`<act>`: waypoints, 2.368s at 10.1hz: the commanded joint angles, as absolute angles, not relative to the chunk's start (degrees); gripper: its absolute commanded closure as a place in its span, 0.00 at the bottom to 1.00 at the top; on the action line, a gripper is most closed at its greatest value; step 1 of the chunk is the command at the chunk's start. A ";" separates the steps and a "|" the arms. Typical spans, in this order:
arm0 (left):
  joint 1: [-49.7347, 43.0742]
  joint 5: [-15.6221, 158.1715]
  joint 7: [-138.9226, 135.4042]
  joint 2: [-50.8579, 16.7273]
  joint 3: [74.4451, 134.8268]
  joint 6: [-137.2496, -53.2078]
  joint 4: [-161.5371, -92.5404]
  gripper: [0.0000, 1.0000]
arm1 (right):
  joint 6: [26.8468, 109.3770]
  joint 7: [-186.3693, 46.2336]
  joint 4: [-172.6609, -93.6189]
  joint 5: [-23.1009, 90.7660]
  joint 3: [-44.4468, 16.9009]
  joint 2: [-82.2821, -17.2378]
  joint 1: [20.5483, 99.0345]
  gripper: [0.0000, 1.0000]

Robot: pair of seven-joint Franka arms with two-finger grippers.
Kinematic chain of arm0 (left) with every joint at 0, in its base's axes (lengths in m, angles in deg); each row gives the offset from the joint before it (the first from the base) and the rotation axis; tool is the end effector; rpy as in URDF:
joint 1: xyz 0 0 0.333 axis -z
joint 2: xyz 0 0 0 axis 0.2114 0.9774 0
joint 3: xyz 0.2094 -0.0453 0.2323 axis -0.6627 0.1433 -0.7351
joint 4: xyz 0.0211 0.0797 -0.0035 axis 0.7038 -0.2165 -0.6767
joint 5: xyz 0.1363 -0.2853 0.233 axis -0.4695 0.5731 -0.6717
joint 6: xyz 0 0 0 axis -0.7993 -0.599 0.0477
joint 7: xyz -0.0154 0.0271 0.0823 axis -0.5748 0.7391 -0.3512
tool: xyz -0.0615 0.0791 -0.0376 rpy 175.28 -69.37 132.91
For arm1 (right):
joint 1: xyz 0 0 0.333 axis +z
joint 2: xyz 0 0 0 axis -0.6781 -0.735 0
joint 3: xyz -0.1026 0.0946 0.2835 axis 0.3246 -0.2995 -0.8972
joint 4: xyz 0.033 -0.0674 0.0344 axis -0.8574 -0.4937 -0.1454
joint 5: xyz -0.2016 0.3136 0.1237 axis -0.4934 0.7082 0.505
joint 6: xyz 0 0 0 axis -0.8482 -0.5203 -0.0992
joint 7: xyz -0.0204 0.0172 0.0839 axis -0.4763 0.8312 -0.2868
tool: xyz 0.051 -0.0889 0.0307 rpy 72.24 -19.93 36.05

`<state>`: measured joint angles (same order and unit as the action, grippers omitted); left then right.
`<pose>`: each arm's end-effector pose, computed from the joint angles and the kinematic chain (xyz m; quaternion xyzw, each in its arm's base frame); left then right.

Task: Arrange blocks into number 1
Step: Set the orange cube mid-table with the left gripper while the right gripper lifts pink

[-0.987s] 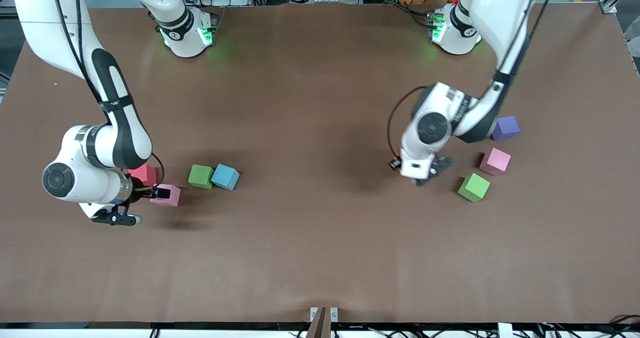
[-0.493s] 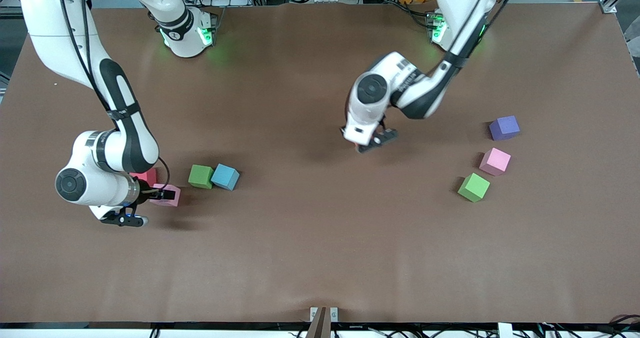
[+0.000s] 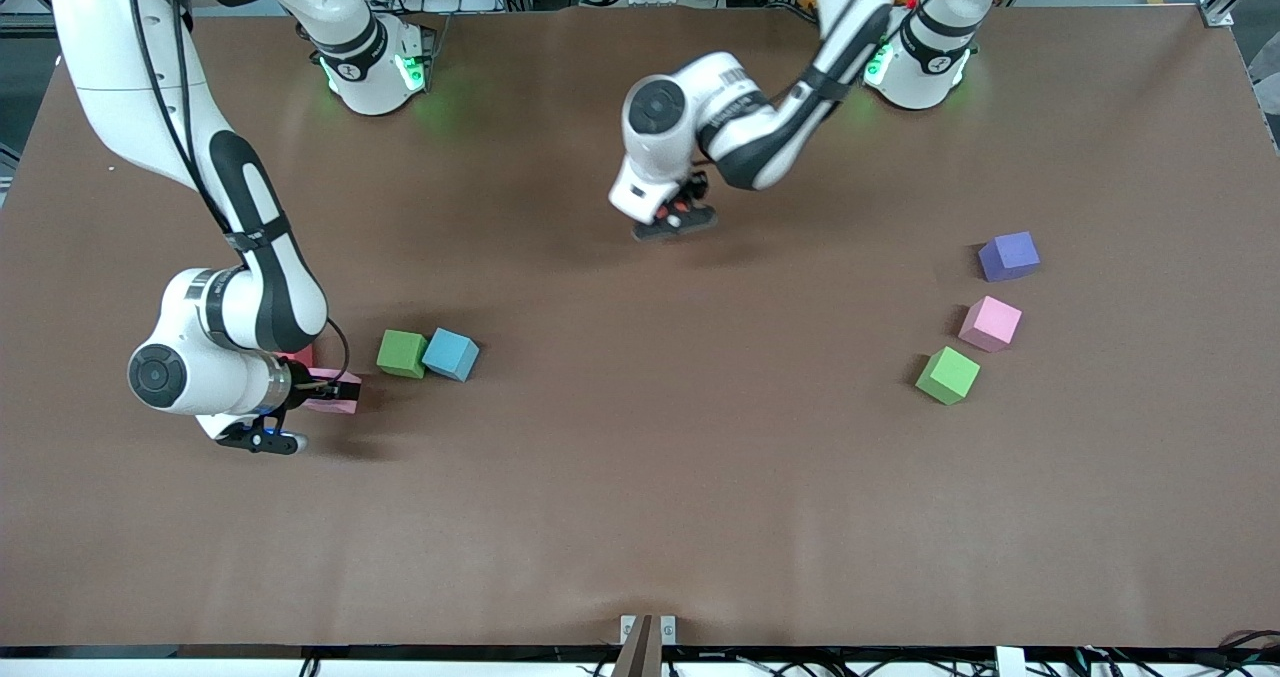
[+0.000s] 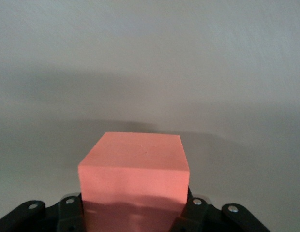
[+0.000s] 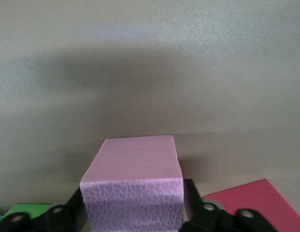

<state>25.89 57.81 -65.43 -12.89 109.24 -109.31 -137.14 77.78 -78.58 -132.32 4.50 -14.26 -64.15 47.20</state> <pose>0.3097 -0.5332 0.2322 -0.9936 -0.0713 0.0853 0.0181 0.6528 0.0040 0.1928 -0.9929 0.0705 0.0930 0.0207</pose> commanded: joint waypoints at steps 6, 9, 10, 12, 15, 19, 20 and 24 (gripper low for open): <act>38.68 56.04 -69.13 -6.83 108.72 -111.04 -133.85 1.00 | 77.39 -78.35 -131.15 4.55 -13.16 -59.81 48.67 0.41; 39.39 56.04 -69.31 -6.83 108.72 -111.04 -134.03 0.54 | 77.21 -78.88 -131.50 4.02 -11.06 -52.25 51.82 0.41; 39.39 56.04 -69.31 -6.91 108.72 -111.04 -133.85 0.01 | 77.21 -79.14 -131.67 4.02 -9.92 -50.66 53.49 0.41; 39.56 56.04 -69.49 -8.57 108.81 -108.51 -133.59 0.00 | 74.85 -83.77 -131.94 4.11 -7.71 -48.80 58.14 0.41; 38.43 56.22 -69.49 -13.49 108.37 -104.11 -133.24 0.00 | 75.62 -89.85 -136.32 4.71 -7.80 -45.99 62.37 0.41; 26.24 56.04 -68.96 -19.82 108.28 -101.20 -132.88 0.00 | 78.61 -98.82 -143.00 7.16 -7.80 -43.44 70.71 0.41; 22.11 56.04 -68.87 -20.53 108.20 -101.20 -132.80 0.00 | 78.35 -100.22 -143.80 8.49 -7.71 -42.83 73.17 0.41; 6.03 55.17 -69.31 -19.93 108.20 -98.48 -131.30 0.00 | 78.70 -111.57 -145.73 8.68 -7.80 -43.43 85.82 0.41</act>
<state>10.66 56.91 -68.02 -19.98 107.33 -99.92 -131.63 77.83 -109.34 -142.76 7.60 -8.59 -45.06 81.70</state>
